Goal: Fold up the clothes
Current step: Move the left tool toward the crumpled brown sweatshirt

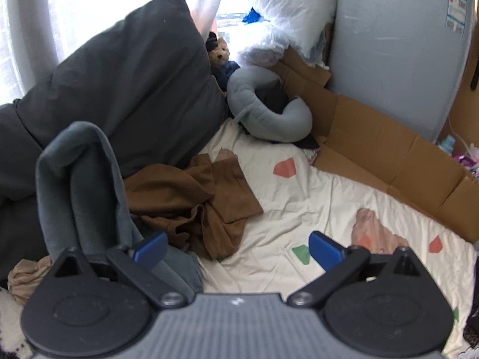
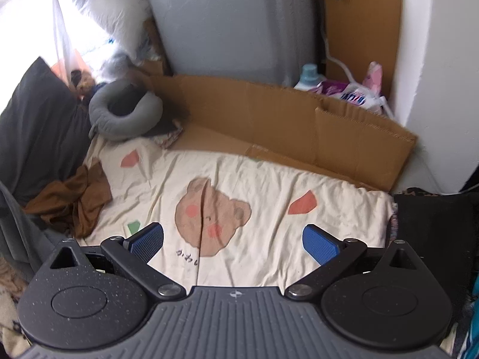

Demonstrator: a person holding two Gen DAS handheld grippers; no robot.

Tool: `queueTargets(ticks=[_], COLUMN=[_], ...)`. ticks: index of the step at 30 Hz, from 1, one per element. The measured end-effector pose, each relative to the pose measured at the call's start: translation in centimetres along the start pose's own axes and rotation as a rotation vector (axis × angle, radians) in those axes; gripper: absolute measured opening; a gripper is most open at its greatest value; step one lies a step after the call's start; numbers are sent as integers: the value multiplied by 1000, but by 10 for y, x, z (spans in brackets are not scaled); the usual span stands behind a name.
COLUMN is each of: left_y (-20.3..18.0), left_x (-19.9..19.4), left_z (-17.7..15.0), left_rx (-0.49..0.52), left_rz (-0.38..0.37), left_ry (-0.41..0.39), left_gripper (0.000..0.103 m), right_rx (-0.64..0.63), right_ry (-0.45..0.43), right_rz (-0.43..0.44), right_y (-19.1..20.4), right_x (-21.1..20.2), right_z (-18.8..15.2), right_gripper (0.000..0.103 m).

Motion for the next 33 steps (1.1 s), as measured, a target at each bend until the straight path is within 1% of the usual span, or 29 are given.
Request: queueTargets(ticks=[7, 12, 17, 23, 25, 29, 31, 33], left_y=[8, 12, 16, 20, 24, 36, 44, 51], left_x=[40, 59, 73, 100, 111, 128, 135, 141], left_z=[-16, -21, -20, -29, -34, -43, -46, -47], left_rx=[-27, -44, -53, -30, -30, -53, -67, -81], left_rz=[7, 14, 48, 100, 114, 149, 168, 180], left_ry=[-2, -7, -32, -60, -63, -84, -90, -102], left_gripper=[102, 100, 100, 100, 97, 93, 89, 89], right_rx=[-26, -48, -32, -45, -52, -51, -51, -56], right_ry=[9, 8, -8, 2, 5, 6, 7, 10], right_rz=[15, 15, 66, 61, 59, 65, 68, 73], right_y=[1, 3, 6, 0, -1, -3, -4, -2], right_x=[37, 61, 81, 104, 111, 124, 130, 136], right_z=[-18, -30, -39, -55, -61, -74, -81, -87], right_gripper=[102, 102, 102, 102, 102, 101, 101, 101])
Point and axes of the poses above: each gripper's, at about its wrist camera, not at the fingertips, and x roughly the way its jaws point, y to its left, z to its top, the point moved 8 cm from there along x, roughly the way its jaws point
